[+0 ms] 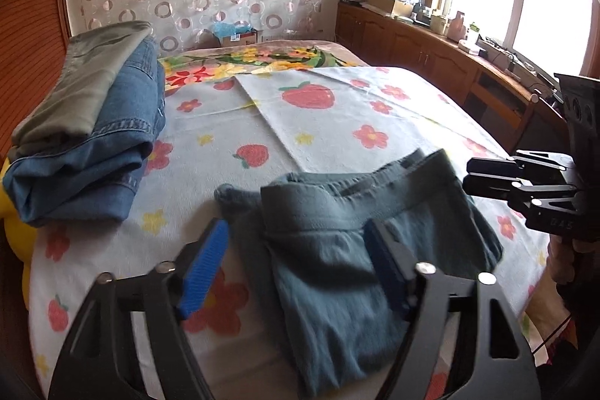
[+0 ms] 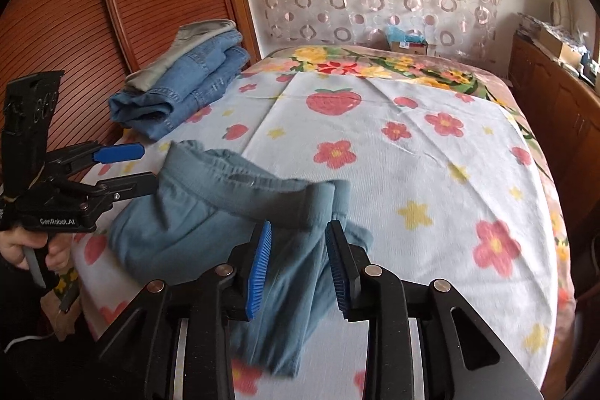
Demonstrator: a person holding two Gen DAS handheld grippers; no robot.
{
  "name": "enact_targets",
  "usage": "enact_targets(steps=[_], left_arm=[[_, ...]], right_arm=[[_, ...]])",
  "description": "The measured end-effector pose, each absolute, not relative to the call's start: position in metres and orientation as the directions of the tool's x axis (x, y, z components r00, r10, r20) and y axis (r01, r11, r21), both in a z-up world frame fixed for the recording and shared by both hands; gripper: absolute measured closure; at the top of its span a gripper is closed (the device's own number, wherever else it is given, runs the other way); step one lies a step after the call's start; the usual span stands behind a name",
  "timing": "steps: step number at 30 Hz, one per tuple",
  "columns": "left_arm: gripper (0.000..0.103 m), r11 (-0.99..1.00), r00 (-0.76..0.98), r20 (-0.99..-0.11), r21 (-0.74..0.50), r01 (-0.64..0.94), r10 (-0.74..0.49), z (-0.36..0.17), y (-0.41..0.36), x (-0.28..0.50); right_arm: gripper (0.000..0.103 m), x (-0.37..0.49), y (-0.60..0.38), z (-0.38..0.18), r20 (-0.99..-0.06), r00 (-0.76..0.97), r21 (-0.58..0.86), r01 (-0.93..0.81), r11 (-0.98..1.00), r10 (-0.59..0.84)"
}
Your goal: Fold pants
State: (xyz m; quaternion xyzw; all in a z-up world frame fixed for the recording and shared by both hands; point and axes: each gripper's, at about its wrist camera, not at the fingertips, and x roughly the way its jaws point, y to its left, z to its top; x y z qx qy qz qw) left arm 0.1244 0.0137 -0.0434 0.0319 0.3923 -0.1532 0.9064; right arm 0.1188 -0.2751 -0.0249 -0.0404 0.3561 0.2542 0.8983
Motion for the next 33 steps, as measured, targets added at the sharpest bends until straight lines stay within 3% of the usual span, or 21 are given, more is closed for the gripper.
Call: enact_targets(steps=[10, 12, 16, 18, 27, 31, 33], left_arm=[[0.035, 0.959, 0.622, -0.751, -0.052, 0.277, -0.22, -0.059, 0.02, 0.148], [0.035, 0.961, 0.623, -0.752, -0.051, 0.274, -0.217, -0.058, 0.021, 0.148], [0.035, 0.963, 0.637, -0.741, -0.049, 0.266, -0.213, -0.054, 0.022, 0.147], [0.035, 0.965, 0.642, -0.738, -0.044, 0.259, -0.206, -0.053, 0.023, 0.148], [0.035, 0.967, 0.632, -0.748, -0.049, 0.25, -0.201, -0.057, 0.023, 0.149], [0.035, 0.967, 0.624, -0.755, -0.049, 0.249, -0.199, -0.062, 0.022, 0.15], [0.035, 0.968, 0.619, -0.76, -0.051, 0.246, -0.198, -0.065, 0.022, 0.153]], right_arm=[[0.072, 0.161, -0.266, -0.037, -0.703, 0.576, 0.114, -0.488, 0.865, 0.417], [0.092, 0.163, -0.264, -0.036, -0.704, 0.563, 0.12, -0.508, 0.853, 0.434], [0.094, 0.158, -0.266, -0.023, -0.639, 0.616, 0.122, -0.51, 0.851, 0.461], [0.094, 0.157, -0.27, -0.022, -0.618, 0.638, 0.13, -0.493, 0.86, 0.46], [0.093, 0.165, -0.266, -0.041, -0.68, 0.608, 0.113, -0.467, 0.877, 0.411], [0.085, 0.159, -0.267, -0.034, -0.677, 0.615, 0.101, -0.466, 0.879, 0.405], [0.074, 0.155, -0.264, -0.032, -0.677, 0.615, 0.094, -0.473, 0.876, 0.404]])
